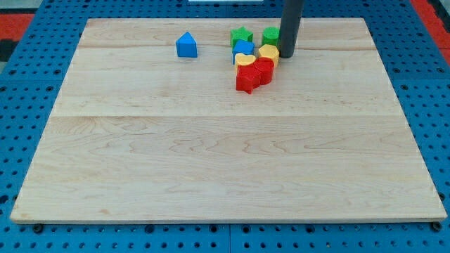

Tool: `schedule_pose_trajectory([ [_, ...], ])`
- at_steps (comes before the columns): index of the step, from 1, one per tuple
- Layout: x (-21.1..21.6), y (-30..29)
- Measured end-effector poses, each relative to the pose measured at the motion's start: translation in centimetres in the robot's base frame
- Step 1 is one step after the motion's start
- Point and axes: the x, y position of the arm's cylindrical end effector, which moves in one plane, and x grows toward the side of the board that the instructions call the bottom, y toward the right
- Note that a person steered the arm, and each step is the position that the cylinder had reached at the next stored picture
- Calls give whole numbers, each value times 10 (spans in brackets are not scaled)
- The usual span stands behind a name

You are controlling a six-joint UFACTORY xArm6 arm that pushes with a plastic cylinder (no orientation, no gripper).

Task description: Slide the green circle along with green star slightly left

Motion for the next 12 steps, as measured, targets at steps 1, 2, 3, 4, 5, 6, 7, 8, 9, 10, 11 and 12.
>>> schedule_pose_trajectory([
  [1, 3, -7],
  [2, 3, -9],
  [3, 3, -3],
  [4, -4, 42],
  [5, -34, 43],
  [6, -60, 34],
  [7, -60, 8],
  [8, -50, 2],
  [9, -34, 11],
  [10, -27, -11],
  [11, -36, -54],
  [12, -47, -71],
])
